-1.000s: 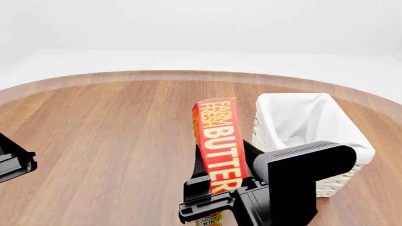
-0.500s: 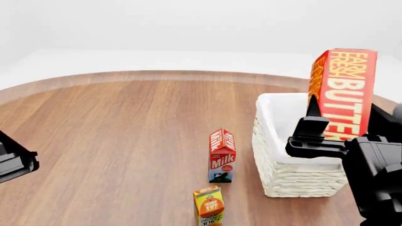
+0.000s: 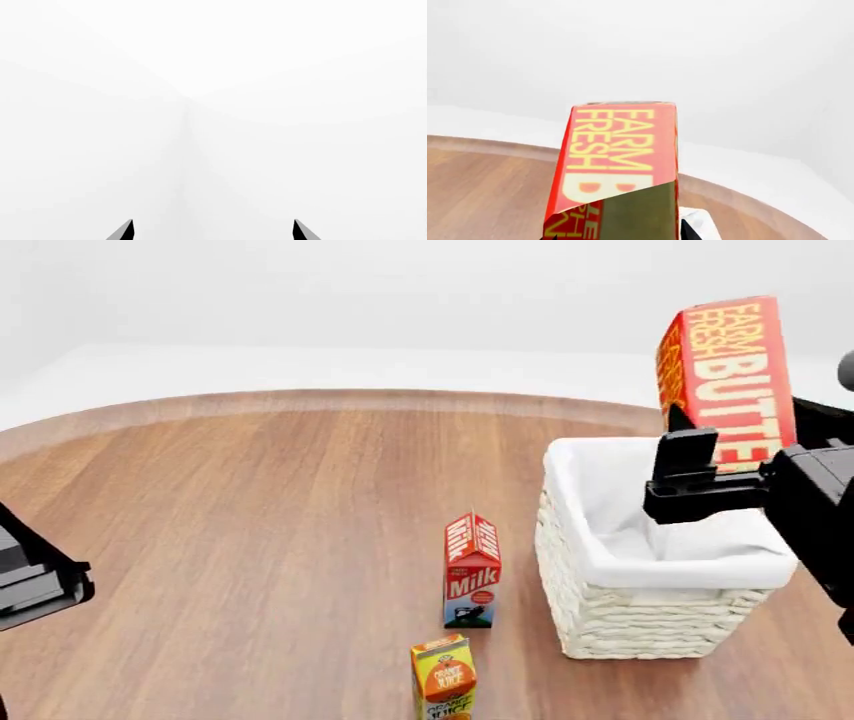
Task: Pick up the cream cheese box and the butter, and put them in the basket.
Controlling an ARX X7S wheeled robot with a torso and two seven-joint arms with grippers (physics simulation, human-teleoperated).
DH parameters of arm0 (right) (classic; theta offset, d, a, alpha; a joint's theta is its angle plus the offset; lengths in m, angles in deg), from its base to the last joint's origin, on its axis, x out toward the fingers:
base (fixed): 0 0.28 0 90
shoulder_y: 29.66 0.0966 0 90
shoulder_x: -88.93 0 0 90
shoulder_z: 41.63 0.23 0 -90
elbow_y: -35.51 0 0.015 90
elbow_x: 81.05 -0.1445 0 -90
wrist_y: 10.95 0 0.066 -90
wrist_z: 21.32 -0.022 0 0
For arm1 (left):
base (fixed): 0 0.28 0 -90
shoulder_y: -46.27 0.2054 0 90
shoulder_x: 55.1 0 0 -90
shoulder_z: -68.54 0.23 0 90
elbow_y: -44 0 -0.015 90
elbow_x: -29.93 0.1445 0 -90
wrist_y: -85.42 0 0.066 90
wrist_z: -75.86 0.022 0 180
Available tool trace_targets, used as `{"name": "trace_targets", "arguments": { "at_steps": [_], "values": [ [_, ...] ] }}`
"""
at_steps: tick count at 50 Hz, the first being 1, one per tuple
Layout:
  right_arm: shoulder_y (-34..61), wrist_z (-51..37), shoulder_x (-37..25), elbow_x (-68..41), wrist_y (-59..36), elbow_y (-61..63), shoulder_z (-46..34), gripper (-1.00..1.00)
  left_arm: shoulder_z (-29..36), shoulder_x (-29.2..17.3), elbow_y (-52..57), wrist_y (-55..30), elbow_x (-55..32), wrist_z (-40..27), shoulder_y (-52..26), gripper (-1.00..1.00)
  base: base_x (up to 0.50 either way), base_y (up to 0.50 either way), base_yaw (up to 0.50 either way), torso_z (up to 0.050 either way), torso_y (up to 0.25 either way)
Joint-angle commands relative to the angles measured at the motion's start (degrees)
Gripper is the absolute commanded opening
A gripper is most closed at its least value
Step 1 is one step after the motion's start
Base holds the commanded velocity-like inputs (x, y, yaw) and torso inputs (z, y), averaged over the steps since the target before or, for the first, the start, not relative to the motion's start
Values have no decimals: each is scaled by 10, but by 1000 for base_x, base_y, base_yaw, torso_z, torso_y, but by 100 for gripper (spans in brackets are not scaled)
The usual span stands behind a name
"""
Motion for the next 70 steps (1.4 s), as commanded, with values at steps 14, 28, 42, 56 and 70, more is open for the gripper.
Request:
{"name": "trace_targets", "arguments": {
  "at_steps": [14,28,42,56,70],
  "values": [
    [136,135,108,49,-91,-303,-6,-100,-11,11,-5,-1,5,17,-4,100,0,0,0,1,1],
    [131,197,161,111,-117,-368,-62,-100,-9,11,-5,-3,5,17,-4,100,0,0,0,1,1],
    [184,301,221,232,-147,-490,-139,-100,-8,10,-5,-5,4,18,-6,100,0,0,0,0,1],
    [156,357,237,277,-130,-562,-176,-100,-6,11,-4,-4,6,18,-6,100,0,0,0,1,1],
    [124,369,254,284,-98,-597,-177,-100,-3,12,-9,-4,7,19,-7,100,0,0,0,1,1]
  ]
}}
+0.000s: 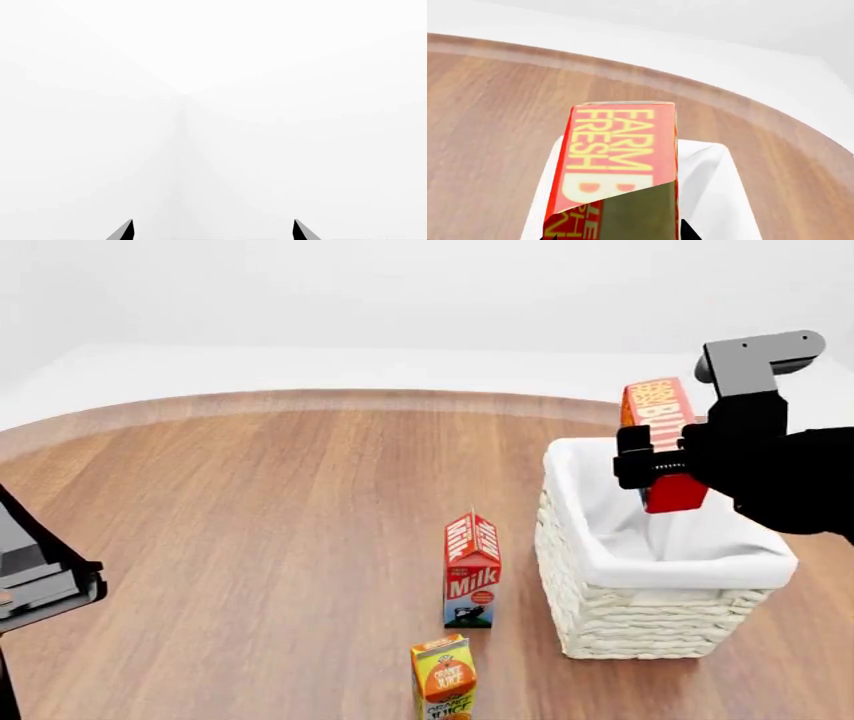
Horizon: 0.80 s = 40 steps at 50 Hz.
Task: Pick up the cream cheese box and the butter, and put them in the basket.
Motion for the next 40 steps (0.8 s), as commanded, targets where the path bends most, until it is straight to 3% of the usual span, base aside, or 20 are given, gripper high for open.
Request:
{"name": "trace_targets", "arguments": {
  "at_steps": [1,40],
  "values": [
    [-7,37,26,52,22,-38,21,-100,-15,12,-4,3,2,15,-1,100,0,0,0,0,0],
    [-41,74,46,76,45,-97,1,-100,-15,11,-2,1,4,14,0,100,0,0,0,0,1]
  ]
}}
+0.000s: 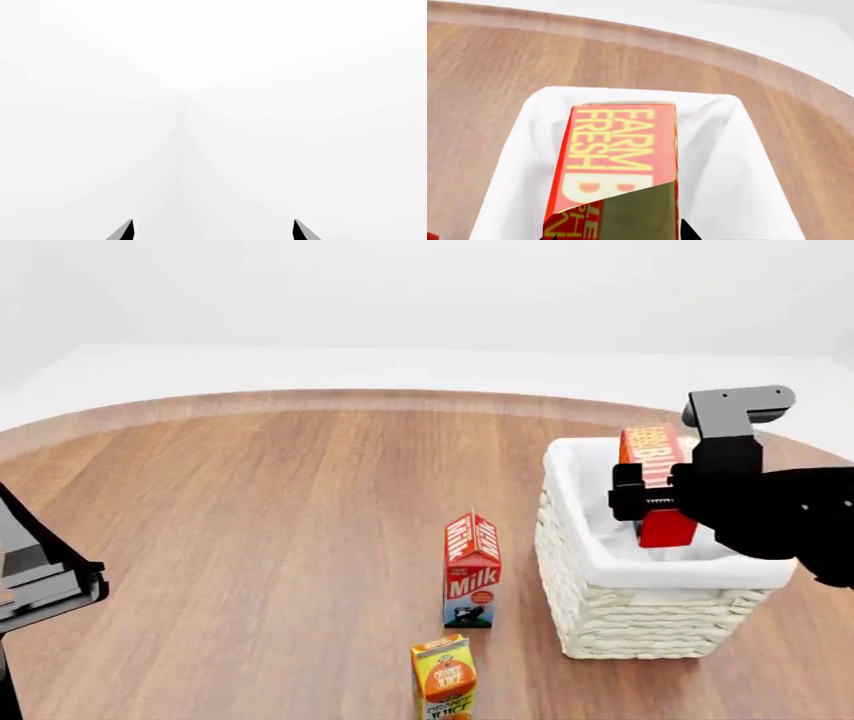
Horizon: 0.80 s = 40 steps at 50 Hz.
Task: Pick up the cream cheese box and the butter, and put them in the basket.
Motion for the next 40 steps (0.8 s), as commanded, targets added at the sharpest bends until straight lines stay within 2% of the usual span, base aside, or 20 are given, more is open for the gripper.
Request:
{"name": "trace_targets", "arguments": {
  "at_steps": [1,5,6,30,34,40],
  "values": [
    [9,30,13,47,2,1,18,-100,-17,12,-2,3,2,15,0,100,0,0,0,10,0],
    [11,34,16,53,4,-9,15,-100,-16,12,-2,3,3,15,-1,100,0,0,0,0,3],
    [11,33,16,53,4,-10,15,100,-16,12,-2,3,2,15,-1,100,0,0,0,0,0],
    [11,26,3,44,-7,21,18,100,-16,11,1,2,2,15,1,100,0,0,0,0,0],
    [4,-2,-30,15,-21,105,33,100,-14,12,0,1,4,15,0,100,0,0,0,0,0],
    [-34,-93,-123,-82,-33,321,77,100,-16,11,0,2,3,15,1,100,0,0,0,0,0]
  ]
}}
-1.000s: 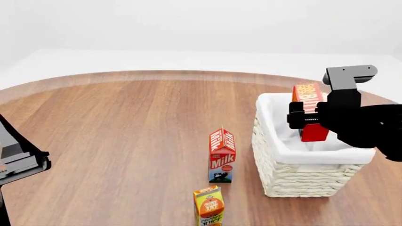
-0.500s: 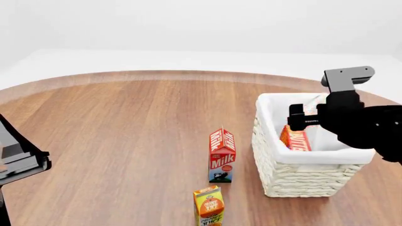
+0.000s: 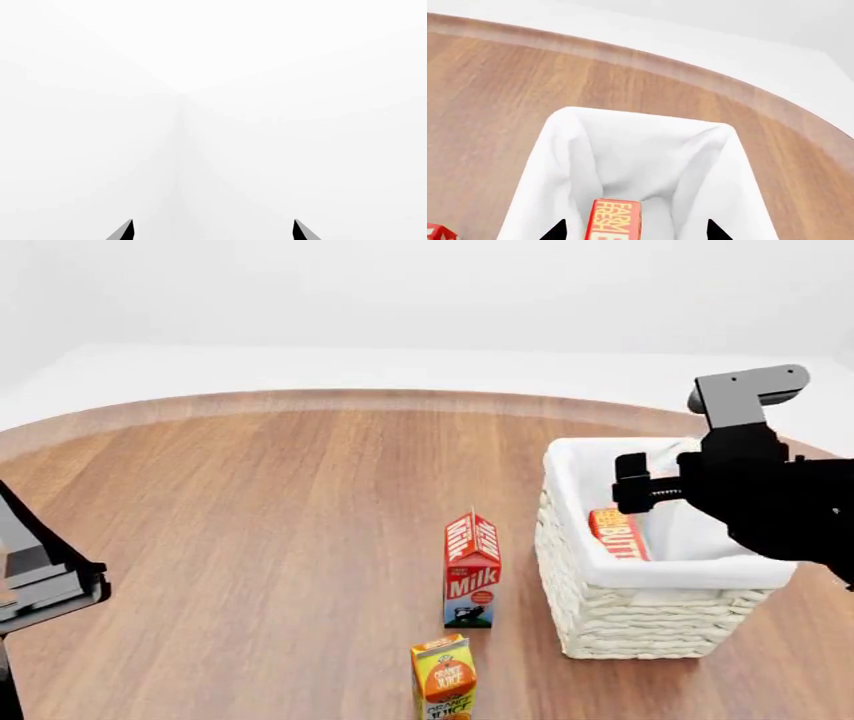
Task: Pick up the cream cheese box and the butter, and put them in the basket.
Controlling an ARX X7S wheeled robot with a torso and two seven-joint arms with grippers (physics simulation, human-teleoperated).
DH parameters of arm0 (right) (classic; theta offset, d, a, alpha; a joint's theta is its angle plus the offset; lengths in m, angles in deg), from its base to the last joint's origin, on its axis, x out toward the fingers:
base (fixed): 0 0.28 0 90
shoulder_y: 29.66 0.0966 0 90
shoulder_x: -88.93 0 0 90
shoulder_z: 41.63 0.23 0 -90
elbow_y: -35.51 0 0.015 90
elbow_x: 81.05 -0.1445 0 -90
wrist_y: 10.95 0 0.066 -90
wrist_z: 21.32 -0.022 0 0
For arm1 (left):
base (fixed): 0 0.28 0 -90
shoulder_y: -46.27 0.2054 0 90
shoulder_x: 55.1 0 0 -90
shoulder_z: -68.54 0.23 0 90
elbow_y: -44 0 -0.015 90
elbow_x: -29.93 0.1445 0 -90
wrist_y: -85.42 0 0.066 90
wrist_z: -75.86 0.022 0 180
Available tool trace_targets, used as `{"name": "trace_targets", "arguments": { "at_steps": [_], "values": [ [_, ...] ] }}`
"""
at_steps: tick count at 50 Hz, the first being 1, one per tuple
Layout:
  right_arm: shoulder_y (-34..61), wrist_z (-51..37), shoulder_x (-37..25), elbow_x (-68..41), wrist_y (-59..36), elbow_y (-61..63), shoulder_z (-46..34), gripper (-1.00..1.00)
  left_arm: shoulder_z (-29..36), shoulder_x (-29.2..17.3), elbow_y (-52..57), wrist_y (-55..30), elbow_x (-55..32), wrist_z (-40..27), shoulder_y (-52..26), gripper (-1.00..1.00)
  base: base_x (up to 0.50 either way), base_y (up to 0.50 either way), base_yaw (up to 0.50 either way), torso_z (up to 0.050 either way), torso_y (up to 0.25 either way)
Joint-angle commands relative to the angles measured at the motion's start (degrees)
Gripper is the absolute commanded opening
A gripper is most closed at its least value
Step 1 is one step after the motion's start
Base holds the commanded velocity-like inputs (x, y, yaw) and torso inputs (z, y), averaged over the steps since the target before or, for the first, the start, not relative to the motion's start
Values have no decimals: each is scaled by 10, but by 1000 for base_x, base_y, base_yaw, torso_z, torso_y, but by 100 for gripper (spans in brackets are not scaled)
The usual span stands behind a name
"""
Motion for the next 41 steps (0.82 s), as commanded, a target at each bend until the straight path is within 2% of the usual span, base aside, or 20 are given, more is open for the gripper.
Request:
{"name": "trace_targets", "arguments": {
  "at_steps": [1,9,20,26,33,41],
  "values": [
    [-39,-84,-97,-96,-16,253,64,100,-18,12,-2,3,1,15,1,100,0,0,0,0,0],
    [-104,-179,-207,-204,47,472,114,100,-17,12,-1,4,3,14,2,100,0,0,0,0,0],
    [-167,-246,-275,-235,160,607,151,100,-19,12,3,2,4,13,3,100,0,0,0,0,0],
    [-199,-289,-270,-161,177,681,144,100,-17,13,1,5,6,13,4,100,0,0,0,0,0],
    [-261,-298,-260,-118,246,700,140,100,-19,11,20,-1,6,12,10,100,0,0,0,0,0],
    [-362,-317,-274,19,383,711,156,100,6,-4,94,-45,31,19,9,100,0,0,0,0,0]
  ]
}}
